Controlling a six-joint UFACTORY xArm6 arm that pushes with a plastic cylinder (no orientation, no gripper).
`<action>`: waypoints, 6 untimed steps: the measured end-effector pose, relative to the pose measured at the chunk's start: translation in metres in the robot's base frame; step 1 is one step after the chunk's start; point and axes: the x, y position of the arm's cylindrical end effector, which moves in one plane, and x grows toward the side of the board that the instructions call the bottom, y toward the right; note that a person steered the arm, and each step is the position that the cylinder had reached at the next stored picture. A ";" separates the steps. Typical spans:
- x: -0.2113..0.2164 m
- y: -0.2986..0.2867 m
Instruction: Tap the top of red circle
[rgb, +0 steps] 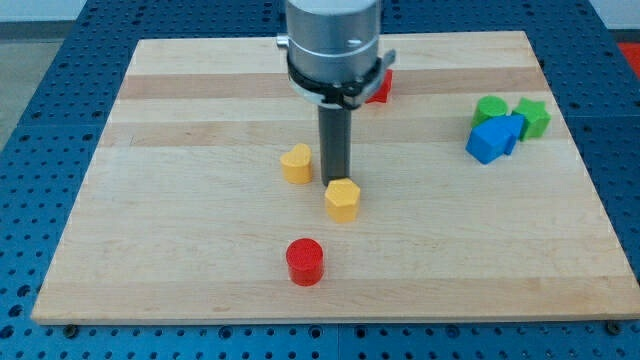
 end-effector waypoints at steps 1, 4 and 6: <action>0.023 0.005; 0.067 0.005; 0.033 -0.082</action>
